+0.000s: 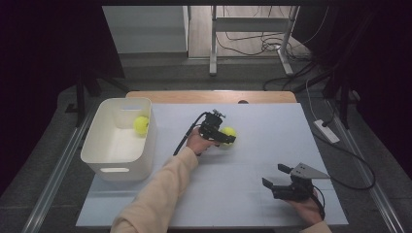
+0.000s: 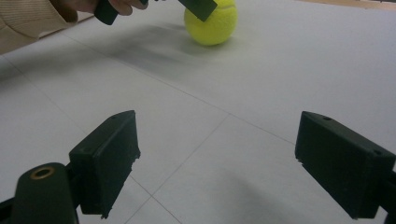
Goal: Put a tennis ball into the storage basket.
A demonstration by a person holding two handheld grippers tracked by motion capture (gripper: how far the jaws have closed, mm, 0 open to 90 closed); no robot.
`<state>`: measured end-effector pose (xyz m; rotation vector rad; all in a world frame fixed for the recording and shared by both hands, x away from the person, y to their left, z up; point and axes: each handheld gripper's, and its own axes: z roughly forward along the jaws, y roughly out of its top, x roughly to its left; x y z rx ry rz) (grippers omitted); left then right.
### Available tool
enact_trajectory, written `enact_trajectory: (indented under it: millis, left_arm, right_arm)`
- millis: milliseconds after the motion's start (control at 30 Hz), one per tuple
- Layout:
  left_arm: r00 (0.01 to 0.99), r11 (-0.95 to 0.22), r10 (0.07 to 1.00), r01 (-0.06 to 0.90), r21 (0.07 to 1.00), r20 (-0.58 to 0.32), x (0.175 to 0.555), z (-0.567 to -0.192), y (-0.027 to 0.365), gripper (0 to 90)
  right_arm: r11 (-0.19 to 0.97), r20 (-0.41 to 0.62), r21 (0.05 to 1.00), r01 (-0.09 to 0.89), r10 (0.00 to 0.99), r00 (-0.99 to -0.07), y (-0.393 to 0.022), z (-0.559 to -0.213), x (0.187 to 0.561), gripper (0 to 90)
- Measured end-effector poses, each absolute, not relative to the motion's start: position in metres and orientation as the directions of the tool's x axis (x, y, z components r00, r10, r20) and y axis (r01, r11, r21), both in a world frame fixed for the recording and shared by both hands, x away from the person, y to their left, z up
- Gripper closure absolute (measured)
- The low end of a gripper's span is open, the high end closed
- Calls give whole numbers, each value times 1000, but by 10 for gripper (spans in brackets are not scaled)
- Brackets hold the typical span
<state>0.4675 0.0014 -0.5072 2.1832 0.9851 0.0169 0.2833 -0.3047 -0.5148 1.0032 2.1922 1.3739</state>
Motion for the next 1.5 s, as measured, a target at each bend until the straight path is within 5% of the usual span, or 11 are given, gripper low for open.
enact_trajectory:
  millis: [233, 1500]
  left_arm:
    - [725, -448, 632, 629, 636, -272, 466, -510, 0, 257]
    - [755, -455, 624, 559, 693, -200, 449, -487, 10, 276]
  right_arm:
    - [270, 66, 886, 377, 731, -679, -305, -515, 283, 133]
    - [271, 57, 888, 370, 735, -675, -307, -514, 282, 135]
